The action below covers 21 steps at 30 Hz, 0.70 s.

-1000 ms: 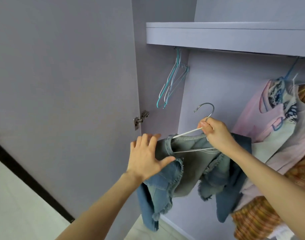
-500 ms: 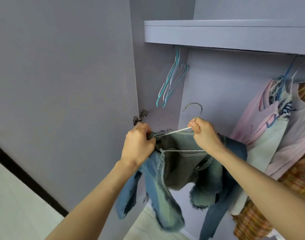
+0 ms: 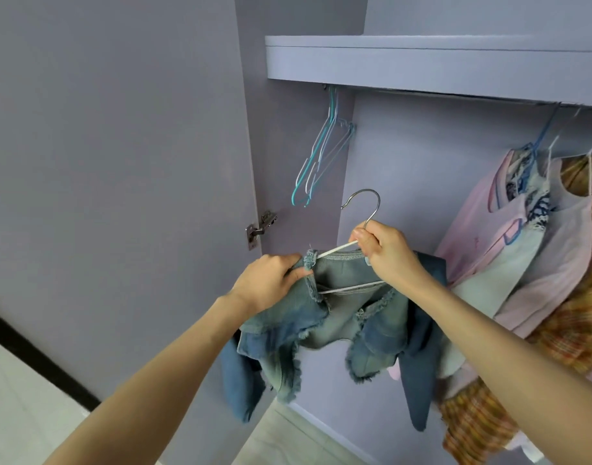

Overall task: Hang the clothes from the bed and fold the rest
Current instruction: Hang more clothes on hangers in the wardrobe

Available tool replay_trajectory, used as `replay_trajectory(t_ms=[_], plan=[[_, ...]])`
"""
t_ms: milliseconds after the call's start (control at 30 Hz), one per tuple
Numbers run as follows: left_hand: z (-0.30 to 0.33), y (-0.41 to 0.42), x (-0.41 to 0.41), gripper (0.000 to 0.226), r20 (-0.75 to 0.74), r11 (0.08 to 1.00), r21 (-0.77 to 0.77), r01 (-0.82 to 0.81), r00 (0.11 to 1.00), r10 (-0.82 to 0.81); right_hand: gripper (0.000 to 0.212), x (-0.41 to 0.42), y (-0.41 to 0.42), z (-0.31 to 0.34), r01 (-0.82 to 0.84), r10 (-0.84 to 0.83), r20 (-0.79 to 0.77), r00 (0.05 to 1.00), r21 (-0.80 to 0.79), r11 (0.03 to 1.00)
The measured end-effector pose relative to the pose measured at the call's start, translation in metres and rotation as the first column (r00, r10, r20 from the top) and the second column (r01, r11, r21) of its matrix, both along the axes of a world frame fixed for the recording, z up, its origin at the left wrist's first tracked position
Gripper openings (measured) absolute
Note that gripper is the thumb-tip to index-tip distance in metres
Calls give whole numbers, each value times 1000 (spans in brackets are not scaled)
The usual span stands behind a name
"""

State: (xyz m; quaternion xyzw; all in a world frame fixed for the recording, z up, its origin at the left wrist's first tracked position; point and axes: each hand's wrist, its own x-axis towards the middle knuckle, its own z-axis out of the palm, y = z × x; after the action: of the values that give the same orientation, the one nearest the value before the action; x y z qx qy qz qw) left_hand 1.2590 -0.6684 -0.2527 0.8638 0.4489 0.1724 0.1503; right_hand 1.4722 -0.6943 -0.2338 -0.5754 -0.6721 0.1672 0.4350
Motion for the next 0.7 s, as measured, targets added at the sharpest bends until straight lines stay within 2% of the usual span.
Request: replay_trajectory(t_ms=[33, 100, 133, 167, 267, 333, 433, 567, 700], plan=[[0, 0, 2, 36, 47, 1000, 30, -1, 999, 0, 30, -1, -1, 3, 3, -2, -24, 1000, 25, 1000], [-3, -1, 7, 41, 104, 997, 76, -23, 994, 15, 12, 3, -3, 2, 50, -51, 6, 999, 121, 991], [-5, -1, 8, 43, 127, 996, 84, -38, 992, 28, 14, 7, -6, -2, 114, -126, 59, 990, 176, 978], [-8, -2, 8, 44, 141, 995, 85, -59, 989, 46, 27, 12, -9, -10, 197, -220, 95, 971, 202, 959], [-11, -2, 3, 43, 182, 989, 82, -125, 977, 109, 47, 23, -22, -40, 480, -488, 69, 870, 106, 871], [-7, -3, -1, 44, 221, 984, 99, -145, 968, 120, 56, 25, -21, -53, 575, -573, 60, 817, -37, 817], [3, -6, -4, 46, 246, 979, 130, -156, 962, 120, 59, 16, -6, -53, 615, -616, 40, 787, -134, 777], [3, -6, -17, 32, 208, 966, 138, -217, 960, 186, 28, 19, 12, -44, 625, -612, 133, 780, -129, 770], [-3, -6, -31, 28, 40, 966, 162, -204, 979, 200, 36, 51, 23, -19, 568, -528, 288, 799, -72, 820]])
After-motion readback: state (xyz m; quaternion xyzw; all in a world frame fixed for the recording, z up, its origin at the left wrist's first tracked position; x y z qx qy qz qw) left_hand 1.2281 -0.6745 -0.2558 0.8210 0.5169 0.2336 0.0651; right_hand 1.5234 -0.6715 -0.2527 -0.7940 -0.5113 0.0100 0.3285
